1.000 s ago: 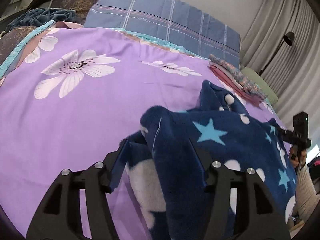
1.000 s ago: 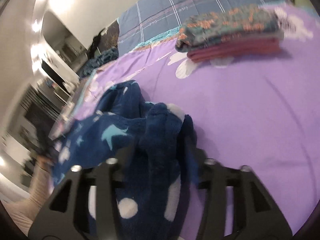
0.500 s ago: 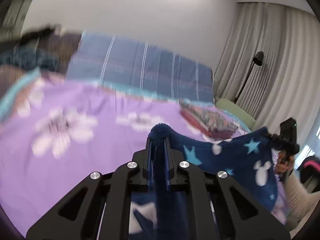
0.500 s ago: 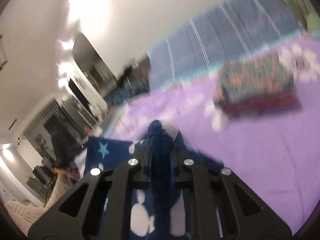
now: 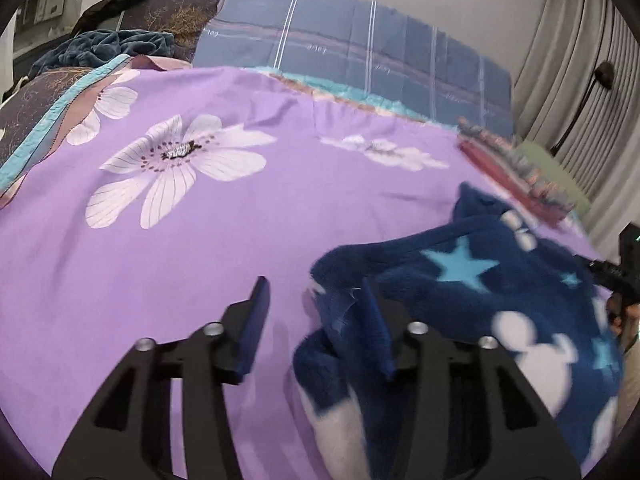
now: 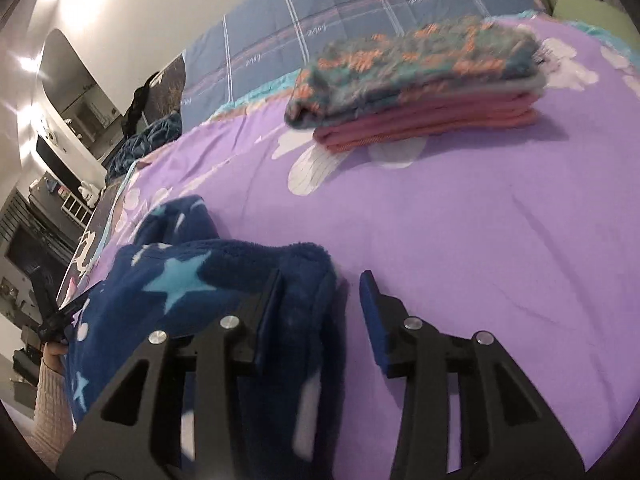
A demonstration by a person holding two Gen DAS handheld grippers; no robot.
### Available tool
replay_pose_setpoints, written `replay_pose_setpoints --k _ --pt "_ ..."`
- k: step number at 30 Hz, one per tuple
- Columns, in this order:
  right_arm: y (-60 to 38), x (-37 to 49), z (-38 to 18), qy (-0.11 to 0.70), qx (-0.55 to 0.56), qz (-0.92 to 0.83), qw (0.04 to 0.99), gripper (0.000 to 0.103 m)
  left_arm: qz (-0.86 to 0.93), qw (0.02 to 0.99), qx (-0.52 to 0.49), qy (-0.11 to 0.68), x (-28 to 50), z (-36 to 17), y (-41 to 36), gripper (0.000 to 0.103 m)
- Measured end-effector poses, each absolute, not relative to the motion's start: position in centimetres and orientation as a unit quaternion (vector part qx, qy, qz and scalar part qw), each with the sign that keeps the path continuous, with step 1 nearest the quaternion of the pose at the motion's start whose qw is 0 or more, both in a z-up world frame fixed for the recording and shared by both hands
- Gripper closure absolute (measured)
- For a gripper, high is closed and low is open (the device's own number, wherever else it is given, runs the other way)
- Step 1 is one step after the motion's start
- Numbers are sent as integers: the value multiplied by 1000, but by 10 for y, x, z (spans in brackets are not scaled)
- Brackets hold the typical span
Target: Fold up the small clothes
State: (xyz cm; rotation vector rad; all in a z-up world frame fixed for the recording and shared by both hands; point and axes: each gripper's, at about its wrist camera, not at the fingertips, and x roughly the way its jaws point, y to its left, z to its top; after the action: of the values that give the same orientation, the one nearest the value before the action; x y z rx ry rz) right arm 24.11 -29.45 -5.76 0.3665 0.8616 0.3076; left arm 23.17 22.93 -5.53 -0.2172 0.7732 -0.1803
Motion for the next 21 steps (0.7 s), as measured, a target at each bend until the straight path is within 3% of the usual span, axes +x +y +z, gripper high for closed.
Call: replay_pose_setpoints --k 4,8,16,21 --pt "-298 213 -34 393 142 147 896 58 -102 926 -90 352 189 -29 222 44" --pt "-291 166 -27 388 112 162 900 51 -119 932 -74 335 141 -18 205 34" --pt "-300 95 -39 398 148 162 891 48 -133 926 -60 348 79 -20 163 34" --pt "-328 81 -37 397 179 122 892 67 -202 917 -21 344 63 -4 93 34"
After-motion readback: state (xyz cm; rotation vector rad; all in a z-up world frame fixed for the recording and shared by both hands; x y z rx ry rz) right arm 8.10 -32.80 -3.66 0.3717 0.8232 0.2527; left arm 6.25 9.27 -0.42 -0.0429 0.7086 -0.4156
